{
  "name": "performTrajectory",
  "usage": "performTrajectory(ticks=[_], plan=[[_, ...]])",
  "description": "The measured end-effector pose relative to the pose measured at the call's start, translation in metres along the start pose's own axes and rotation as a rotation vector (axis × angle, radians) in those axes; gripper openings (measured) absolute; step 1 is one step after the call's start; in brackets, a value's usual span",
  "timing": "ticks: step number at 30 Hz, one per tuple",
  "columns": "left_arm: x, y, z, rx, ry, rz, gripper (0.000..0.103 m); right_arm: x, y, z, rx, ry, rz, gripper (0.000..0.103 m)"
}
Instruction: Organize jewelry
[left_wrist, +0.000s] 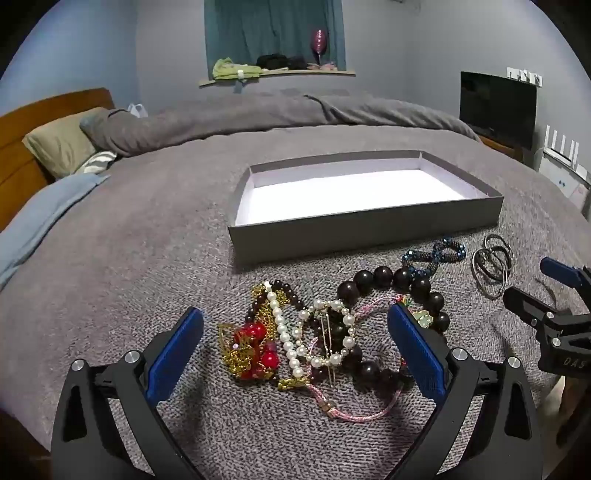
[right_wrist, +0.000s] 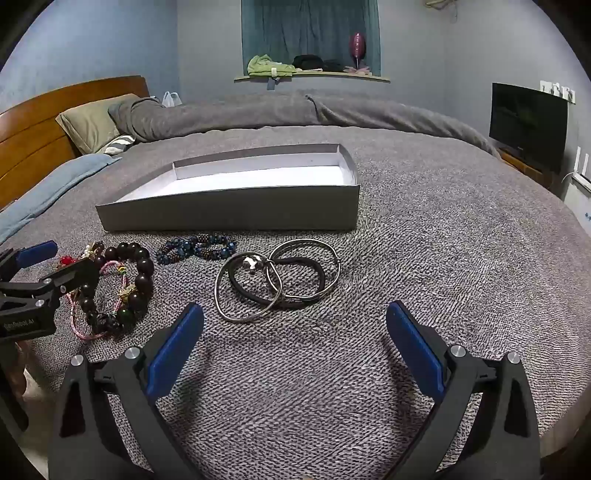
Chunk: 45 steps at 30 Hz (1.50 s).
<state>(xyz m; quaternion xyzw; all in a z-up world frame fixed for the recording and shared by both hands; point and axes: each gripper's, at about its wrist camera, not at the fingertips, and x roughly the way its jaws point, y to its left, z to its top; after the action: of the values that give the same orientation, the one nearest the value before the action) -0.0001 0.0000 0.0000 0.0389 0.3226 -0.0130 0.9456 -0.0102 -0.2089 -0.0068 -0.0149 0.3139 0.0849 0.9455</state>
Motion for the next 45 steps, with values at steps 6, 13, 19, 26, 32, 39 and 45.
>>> performTrajectory(ticks=[6,13,19,26,32,39,45], plan=[[0.003,-0.003,0.000,0.009,0.010,0.006,0.099,0.001,0.000,0.000,0.001,0.002,0.001,0.098],[-0.004,0.001,0.004,0.001,-0.004,0.007,0.099,0.000,0.000,0.000,0.000,-0.002,0.001,0.098],[-0.003,0.003,0.004,0.008,0.000,0.011,0.099,0.002,0.001,-0.002,-0.002,-0.002,0.002,0.098],[-0.004,0.002,0.003,0.012,-0.002,0.013,0.099,0.005,0.002,-0.003,-0.002,0.001,0.002,0.098],[-0.004,0.001,0.002,0.013,-0.003,0.013,0.099,0.004,0.006,-0.004,-0.005,0.004,-0.001,0.098],[-0.004,0.001,0.002,0.012,-0.006,0.015,0.099,0.004,0.007,-0.005,-0.008,0.006,-0.001,0.098],[-0.005,0.001,0.001,0.014,-0.007,0.016,0.099,0.004,0.007,-0.005,-0.008,0.009,0.000,0.098]])
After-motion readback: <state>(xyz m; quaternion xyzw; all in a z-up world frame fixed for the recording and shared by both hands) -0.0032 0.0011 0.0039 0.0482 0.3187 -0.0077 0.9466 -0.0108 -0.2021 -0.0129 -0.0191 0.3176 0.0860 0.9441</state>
